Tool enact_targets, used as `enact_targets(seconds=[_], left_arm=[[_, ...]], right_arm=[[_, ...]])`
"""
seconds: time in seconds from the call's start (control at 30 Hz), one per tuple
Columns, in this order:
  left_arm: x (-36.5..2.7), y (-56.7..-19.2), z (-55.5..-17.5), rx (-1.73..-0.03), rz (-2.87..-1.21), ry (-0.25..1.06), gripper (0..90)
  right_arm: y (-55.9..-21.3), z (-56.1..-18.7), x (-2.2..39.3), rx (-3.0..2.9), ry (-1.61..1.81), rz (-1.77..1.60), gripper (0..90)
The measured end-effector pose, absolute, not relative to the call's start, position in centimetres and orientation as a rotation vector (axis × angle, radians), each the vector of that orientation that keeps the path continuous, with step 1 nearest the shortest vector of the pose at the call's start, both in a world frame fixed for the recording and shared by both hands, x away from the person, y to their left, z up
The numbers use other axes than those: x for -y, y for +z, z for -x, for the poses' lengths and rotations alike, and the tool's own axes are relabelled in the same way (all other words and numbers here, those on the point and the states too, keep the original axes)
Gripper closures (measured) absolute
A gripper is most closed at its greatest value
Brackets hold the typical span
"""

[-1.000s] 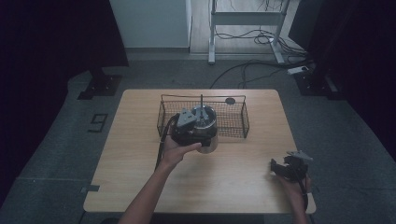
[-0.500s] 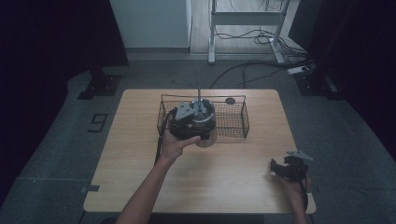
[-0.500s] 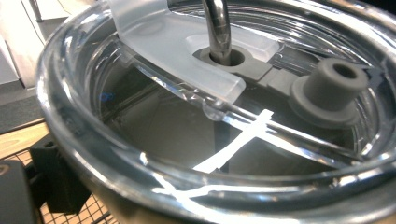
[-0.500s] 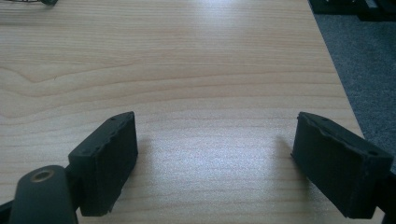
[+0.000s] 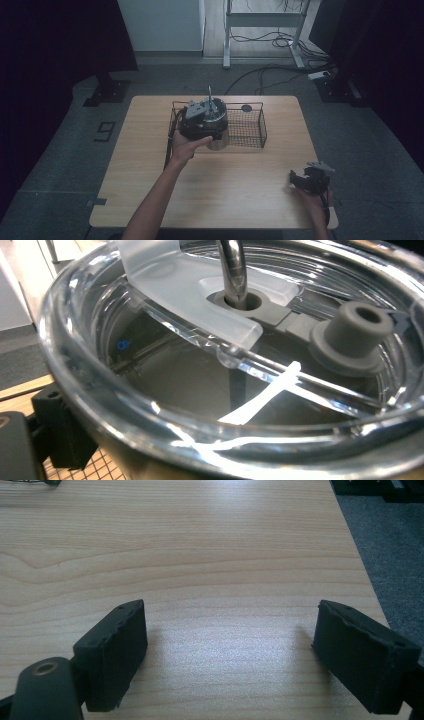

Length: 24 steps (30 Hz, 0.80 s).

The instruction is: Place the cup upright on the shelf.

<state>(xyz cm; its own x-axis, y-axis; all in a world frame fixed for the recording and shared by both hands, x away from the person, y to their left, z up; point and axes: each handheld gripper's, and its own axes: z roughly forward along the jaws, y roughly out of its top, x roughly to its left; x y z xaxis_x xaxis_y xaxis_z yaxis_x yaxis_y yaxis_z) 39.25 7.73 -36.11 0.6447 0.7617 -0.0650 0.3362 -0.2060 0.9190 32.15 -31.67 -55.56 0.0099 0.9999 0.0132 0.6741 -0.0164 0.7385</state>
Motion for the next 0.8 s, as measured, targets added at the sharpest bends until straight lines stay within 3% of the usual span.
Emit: enact_targets(seconds=[0.8], left_arm=[[-7.3,-34.9,-41.3,-0.900,-1.805,0.534,4.1]], right_arm=[[-55.6,-32.2,31.7,-1.716,0.773,-1.746,13.9]])
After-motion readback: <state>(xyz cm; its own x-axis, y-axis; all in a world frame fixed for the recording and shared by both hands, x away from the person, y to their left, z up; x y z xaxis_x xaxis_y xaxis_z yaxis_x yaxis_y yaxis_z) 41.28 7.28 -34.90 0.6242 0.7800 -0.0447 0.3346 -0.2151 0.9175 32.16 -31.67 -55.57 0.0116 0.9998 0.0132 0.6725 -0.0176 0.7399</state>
